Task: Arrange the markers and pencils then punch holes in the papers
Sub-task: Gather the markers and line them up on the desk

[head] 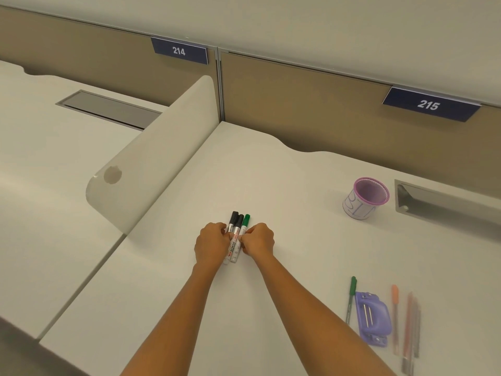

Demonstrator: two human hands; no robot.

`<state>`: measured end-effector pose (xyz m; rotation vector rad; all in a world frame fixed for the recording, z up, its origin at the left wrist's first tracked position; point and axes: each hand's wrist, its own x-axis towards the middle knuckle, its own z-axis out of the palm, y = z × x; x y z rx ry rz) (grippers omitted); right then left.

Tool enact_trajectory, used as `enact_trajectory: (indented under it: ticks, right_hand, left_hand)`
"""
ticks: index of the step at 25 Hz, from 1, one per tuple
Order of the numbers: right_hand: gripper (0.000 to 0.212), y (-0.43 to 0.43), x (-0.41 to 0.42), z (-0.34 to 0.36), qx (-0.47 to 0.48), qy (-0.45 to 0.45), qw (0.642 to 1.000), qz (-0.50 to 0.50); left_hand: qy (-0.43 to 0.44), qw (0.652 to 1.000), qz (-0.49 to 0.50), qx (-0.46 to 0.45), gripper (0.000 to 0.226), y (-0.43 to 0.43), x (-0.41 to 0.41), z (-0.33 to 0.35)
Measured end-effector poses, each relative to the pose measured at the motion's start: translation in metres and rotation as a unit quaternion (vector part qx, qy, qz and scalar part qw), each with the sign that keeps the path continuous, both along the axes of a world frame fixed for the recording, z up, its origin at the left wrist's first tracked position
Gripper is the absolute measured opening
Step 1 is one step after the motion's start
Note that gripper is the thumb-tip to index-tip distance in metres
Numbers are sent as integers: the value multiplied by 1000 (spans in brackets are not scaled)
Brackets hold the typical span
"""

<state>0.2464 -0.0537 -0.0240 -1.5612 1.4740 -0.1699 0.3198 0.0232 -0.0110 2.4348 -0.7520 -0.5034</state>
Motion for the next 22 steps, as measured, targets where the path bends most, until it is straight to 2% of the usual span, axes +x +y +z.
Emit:
enact_trajectory:
  ticks: [4,10,19,22]
  right_hand:
    - [17,-1,-3,4,4,1,1000,-4]
    - [11,4,-5,2,-10,8,1000,4]
    - [16,9,-6,8,4,2,1000,8]
    - [21,9,-8,10,9,-6,1000,0]
  left_hand:
    - [-13,1000,-3,-5,28,3,1,1]
    - [-5,1000,-8,2,22,4,-2,1]
    - [5,1000,-16,-3,24,5,-1,-3]
    - [-8,1000,-5,2,31,5,0,-6]
